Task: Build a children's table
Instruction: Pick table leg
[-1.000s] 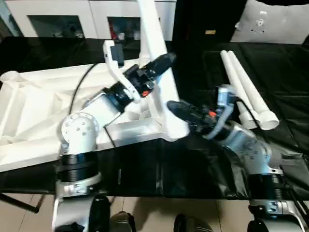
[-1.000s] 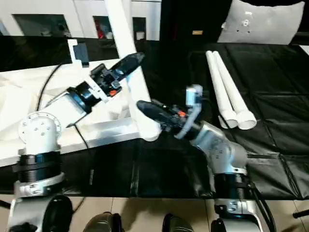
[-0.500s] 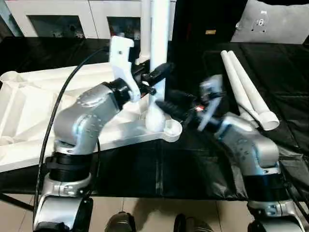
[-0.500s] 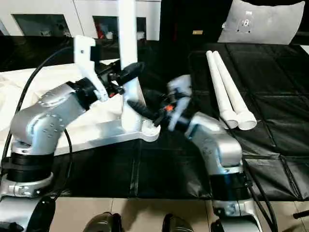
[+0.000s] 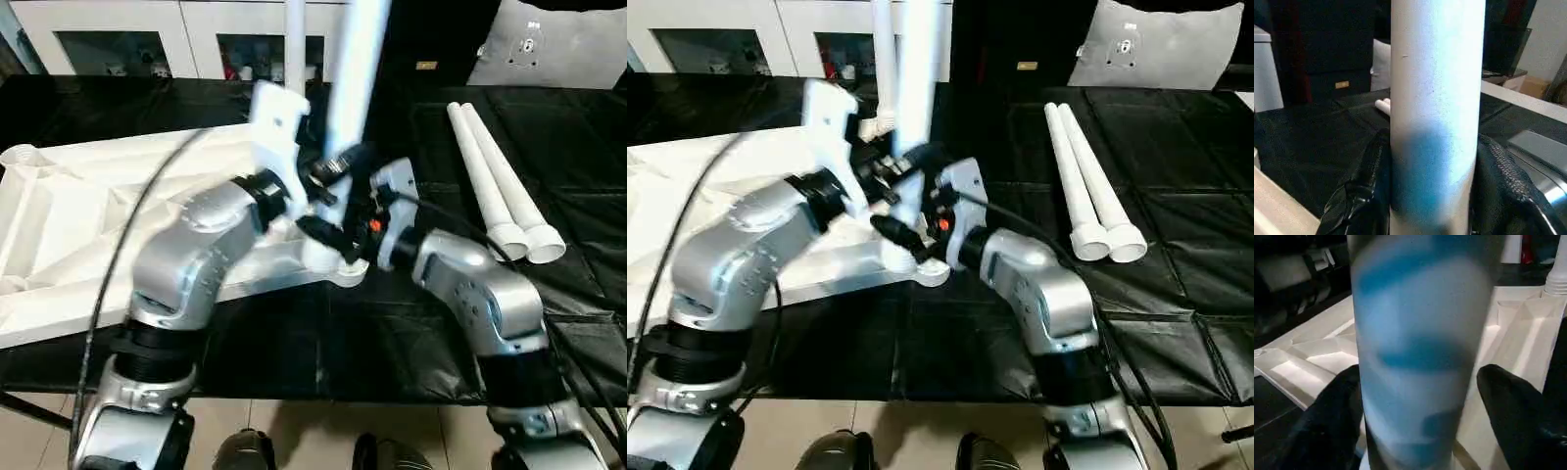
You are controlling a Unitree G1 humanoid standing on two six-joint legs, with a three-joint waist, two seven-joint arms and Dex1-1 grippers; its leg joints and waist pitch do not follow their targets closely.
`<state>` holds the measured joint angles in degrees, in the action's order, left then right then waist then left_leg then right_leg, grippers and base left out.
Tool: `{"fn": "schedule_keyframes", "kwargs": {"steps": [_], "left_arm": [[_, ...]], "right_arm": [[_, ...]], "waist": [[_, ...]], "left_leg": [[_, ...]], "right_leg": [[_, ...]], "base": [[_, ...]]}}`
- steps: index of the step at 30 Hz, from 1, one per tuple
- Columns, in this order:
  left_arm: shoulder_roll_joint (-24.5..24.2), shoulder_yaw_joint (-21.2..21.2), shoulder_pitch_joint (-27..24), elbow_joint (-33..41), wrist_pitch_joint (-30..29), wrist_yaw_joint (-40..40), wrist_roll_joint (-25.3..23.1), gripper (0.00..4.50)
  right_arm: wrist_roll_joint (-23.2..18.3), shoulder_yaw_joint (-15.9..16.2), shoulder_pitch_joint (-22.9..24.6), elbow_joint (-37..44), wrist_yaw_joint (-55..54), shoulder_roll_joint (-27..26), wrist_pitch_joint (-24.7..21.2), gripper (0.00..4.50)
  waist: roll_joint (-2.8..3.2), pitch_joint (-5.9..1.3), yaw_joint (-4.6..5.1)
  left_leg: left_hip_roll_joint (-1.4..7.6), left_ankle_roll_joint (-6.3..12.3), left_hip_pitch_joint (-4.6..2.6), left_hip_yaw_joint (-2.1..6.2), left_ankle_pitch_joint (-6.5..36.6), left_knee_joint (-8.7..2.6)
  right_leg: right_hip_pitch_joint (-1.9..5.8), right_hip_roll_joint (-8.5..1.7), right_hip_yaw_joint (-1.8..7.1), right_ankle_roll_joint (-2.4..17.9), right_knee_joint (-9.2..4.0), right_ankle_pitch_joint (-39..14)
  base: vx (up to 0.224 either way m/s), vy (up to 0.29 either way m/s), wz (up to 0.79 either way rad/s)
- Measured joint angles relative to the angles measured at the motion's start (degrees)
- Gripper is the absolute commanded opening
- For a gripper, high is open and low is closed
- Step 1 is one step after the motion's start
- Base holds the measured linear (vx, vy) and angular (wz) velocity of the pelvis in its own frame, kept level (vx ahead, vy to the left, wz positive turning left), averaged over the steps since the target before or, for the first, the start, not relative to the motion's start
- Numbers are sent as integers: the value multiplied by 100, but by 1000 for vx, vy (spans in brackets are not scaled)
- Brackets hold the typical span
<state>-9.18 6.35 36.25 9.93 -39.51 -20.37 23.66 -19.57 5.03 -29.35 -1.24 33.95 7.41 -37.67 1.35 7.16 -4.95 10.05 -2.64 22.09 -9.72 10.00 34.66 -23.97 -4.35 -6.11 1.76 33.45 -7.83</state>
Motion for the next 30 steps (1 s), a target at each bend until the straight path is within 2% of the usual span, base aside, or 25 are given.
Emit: {"fn": "schedule_keyframes", "kwargs": {"steps": [10, 13, 14, 18, 20, 24, 25, 26, 27, 30], "left_arm": [[-109, 100, 3, -16, 128, -68, -199, 185], [-114, 102, 3, -30, 138, -78, -215, 185], [-115, 106, 3, -38, 148, -82, -216, 185], [-138, 127, 4, -79, 190, -139, -245, 185], [-143, 127, 5, -79, 208, -162, -261, 185], [-148, 135, 5, -78, 209, -216, -262, 185], [-158, 137, 5, -78, 209, -241, -262, 185], [-162, 138, 5, -78, 209, -251, -262, 185], [-169, 138, 5, -78, 209, -256, -262, 185], [-169, 138, 5, -78, 209, -264, -263, 185]], "right_arm": [[-7, 187, -30, 1, 37, 131, -307, 258], [-11, 225, -30, 12, 30, 146, -440, 251], [-13, 224, -30, 13, 25, 148, -473, 274], [-16, 216, -30, 16, -11, 147, -543, 289], [-28, 205, -30, 16, -43, 134, -542, 317], [-100, 102, -31, 14, -103, 36, -535, 326], [-118, 63, -37, 14, -104, 17, -524, 326], [-129, 35, -45, 14, -102, 10, -515, 295], [-130, 23, -60, 14, -101, 9, -502, 286], [-158, 20, -79, 14, -85, 3, -462, 282]], "waist": [[0, 0, 0], [0, 0, 0], [0, 0, -1], [0, 0, -1], [0, 0, -1], [0, 0, -2], [0, 0, -2], [0, 0, -1], [0, 0, -2], [0, 0, -2]], "left_leg": [[-1, 0, 0, 0, 0, 0], [-1, 0, 0, 0, 0, 1], [-1, 0, 0, 0, 0, 1], [-1, 0, 0, 0, 0, 1], [-1, 0, 0, 0, 0, 1], [-1, 0, 0, 0, 0, 1], [-1, 0, 0, -1, 0, 1], [-1, 0, 0, -1, 0, 2], [-1, 0, 0, -1, 0, 2], [-1, 0, -1, -1, 0, 2]], "right_leg": [[0, 0, 2, -3, 0, 2], [0, 0, 3, -3, 0, 2], [1, 0, 3, -3, 0, 2], [1, 0, 3, -3, 0, 2], [1, 0, 3, -3, 0, 3], [1, 0, 4, -3, 0, 3], [1, 0, 4, -3, 0, 3], [0, 0, 4, -3, 0, 3], [0, 0, 4, -3, 0, 3], [1, 0, 4, -2, 1, 4]], "base": [[0, 0, 0], [0, 0, 0], [0, 0, 0], [0, 0, 0], [0, 0, 0], [0, 0, 0], [0, 0, 0], [0, 0, 0], [0, 0, 0], [0, 0, 0]]}}
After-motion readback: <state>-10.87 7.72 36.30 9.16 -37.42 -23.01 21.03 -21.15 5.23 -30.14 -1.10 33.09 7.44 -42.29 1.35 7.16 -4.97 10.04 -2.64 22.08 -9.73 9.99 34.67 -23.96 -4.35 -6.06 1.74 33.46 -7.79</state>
